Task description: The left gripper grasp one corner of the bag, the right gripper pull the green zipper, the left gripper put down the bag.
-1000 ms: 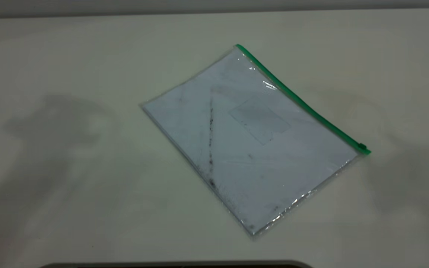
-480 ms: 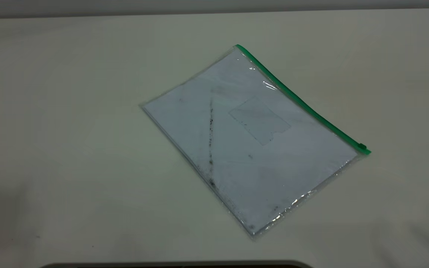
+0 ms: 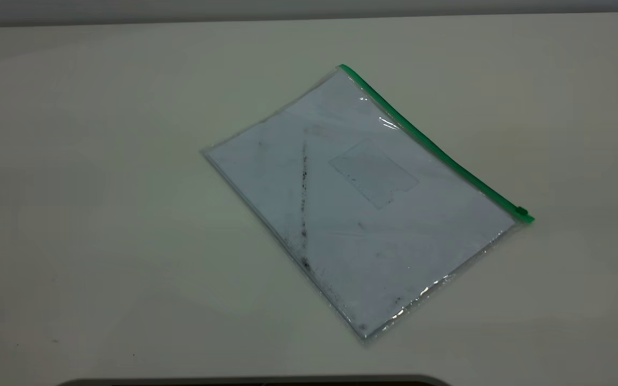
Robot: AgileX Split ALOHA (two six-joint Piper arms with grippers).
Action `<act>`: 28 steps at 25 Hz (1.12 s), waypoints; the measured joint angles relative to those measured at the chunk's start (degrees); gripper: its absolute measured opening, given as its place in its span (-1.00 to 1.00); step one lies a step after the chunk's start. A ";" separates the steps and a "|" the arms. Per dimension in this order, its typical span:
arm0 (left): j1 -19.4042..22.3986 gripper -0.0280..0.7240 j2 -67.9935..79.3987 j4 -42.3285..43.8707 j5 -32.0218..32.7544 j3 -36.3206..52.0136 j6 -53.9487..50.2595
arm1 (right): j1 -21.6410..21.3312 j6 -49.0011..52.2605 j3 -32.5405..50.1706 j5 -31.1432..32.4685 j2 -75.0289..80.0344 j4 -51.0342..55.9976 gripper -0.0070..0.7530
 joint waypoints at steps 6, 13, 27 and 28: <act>0.00 0.54 -8.86 -1.44 -0.10 10.31 2.41 | 0.00 0.07 3.26 1.45 -7.09 -0.25 0.47; 0.00 0.54 -10.39 -3.71 -0.40 16.12 3.99 | 0.00 0.81 6.15 1.64 -11.54 -5.59 0.47; 0.00 0.54 -10.39 -4.97 -2.10 18.08 4.77 | 0.00 10.37 7.39 5.22 -12.38 -18.47 0.47; 0.00 0.54 -10.39 -4.97 -2.12 18.08 4.77 | 0.00 10.86 7.63 5.53 -12.38 -18.83 0.47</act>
